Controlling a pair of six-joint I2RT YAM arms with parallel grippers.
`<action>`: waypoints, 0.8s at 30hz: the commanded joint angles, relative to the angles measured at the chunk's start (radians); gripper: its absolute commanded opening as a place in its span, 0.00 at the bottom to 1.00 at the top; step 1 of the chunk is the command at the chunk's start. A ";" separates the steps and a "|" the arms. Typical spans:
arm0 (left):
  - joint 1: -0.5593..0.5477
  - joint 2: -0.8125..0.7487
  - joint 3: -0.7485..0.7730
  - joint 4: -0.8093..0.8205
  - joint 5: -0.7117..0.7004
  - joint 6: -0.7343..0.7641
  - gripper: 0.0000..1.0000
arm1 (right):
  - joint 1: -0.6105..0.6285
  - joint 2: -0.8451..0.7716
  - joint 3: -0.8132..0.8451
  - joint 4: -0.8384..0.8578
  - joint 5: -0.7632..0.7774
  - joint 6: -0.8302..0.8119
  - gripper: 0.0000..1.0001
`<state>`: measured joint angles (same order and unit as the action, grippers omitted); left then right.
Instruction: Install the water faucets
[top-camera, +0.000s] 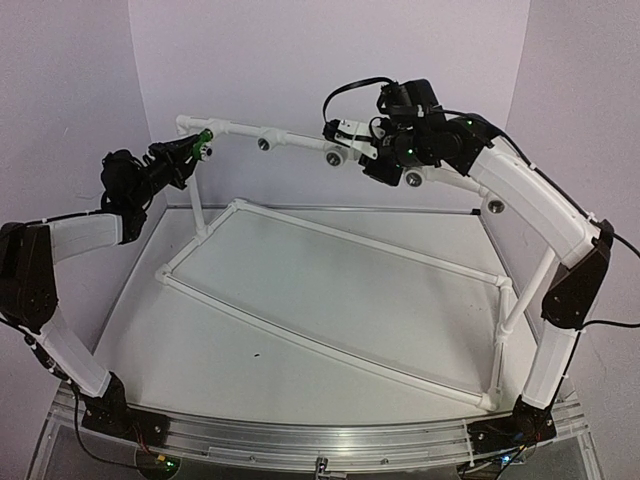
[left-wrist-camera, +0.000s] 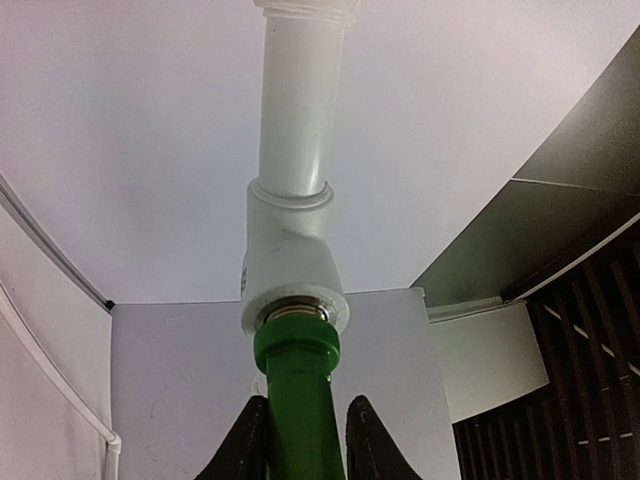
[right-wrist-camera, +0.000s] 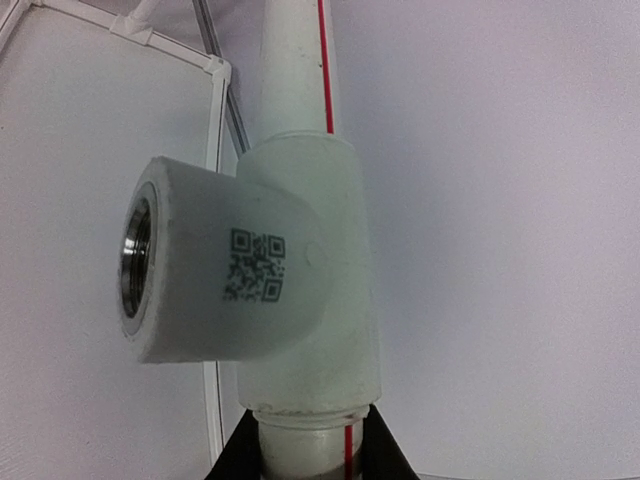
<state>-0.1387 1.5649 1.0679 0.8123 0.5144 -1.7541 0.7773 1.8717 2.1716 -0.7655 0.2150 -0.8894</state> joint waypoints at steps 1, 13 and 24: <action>-0.001 0.008 0.061 -0.007 -0.021 -0.040 0.00 | 0.020 -0.038 -0.047 -0.031 -0.101 0.010 0.00; 0.011 -0.017 0.181 -0.353 0.066 0.265 0.00 | 0.020 -0.053 -0.057 -0.031 -0.119 -0.004 0.00; 0.030 0.019 0.171 -0.305 0.117 0.286 0.00 | 0.021 -0.085 -0.085 -0.031 -0.124 -0.009 0.00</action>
<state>-0.1190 1.5646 1.1969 0.5495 0.6298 -1.5200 0.7700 1.8379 2.1104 -0.7138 0.1895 -0.9009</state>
